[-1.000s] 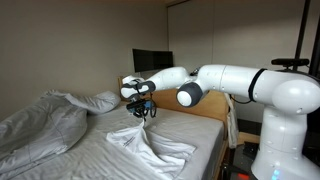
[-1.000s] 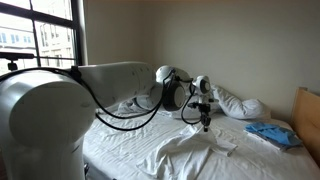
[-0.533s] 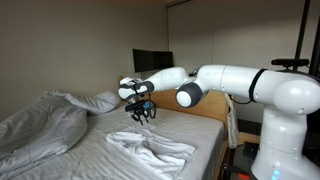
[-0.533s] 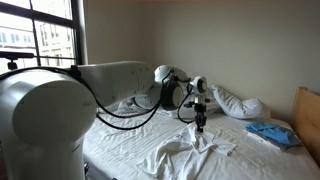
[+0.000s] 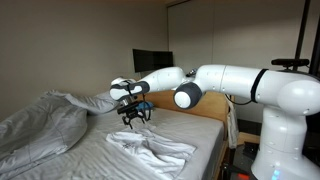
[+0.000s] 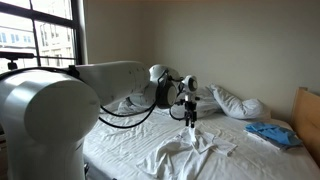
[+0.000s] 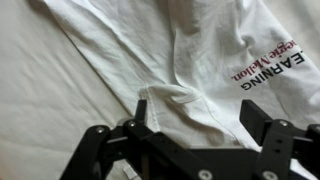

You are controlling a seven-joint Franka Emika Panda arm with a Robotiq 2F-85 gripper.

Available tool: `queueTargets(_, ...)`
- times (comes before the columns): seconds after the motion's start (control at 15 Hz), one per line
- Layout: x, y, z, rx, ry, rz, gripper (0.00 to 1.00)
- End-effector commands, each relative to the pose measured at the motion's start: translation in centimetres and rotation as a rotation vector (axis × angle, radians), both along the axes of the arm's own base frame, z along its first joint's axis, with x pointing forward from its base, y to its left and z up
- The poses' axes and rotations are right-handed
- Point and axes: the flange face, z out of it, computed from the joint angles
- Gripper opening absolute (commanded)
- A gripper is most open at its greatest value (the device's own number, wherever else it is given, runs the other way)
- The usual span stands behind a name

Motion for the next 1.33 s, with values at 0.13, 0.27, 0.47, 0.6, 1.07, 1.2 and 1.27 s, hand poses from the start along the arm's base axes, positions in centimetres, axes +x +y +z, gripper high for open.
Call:
queueTargets(0.13, -0.3, 2.8, 3.2, 0.079, 0.043, 0.114, 1.0)
queueTargets(0.27, -0.4, 2.6, 4.7, 0.082, 0.051, 0.116, 1.0)
queueTargets(0.47, -0.5, 1.1, 7.2, 0.088, 0.06, 0.111, 1.0)
queueTargets(0.6, -0.6, -0.6, 8.7, 0.093, 0.059, 0.102, 1.0)
queueTargets(1.07, -1.1, -10.1, 12.3, 0.145, 0.038, 0.194, 1.0)
queueTargets(1.2, -1.5, -13.2, 12.9, 0.163, 0.027, 0.215, 1.0)
queueTargets(1.27, -1.7, -14.5, 13.1, 0.187, 0.019, 0.239, 1.0)
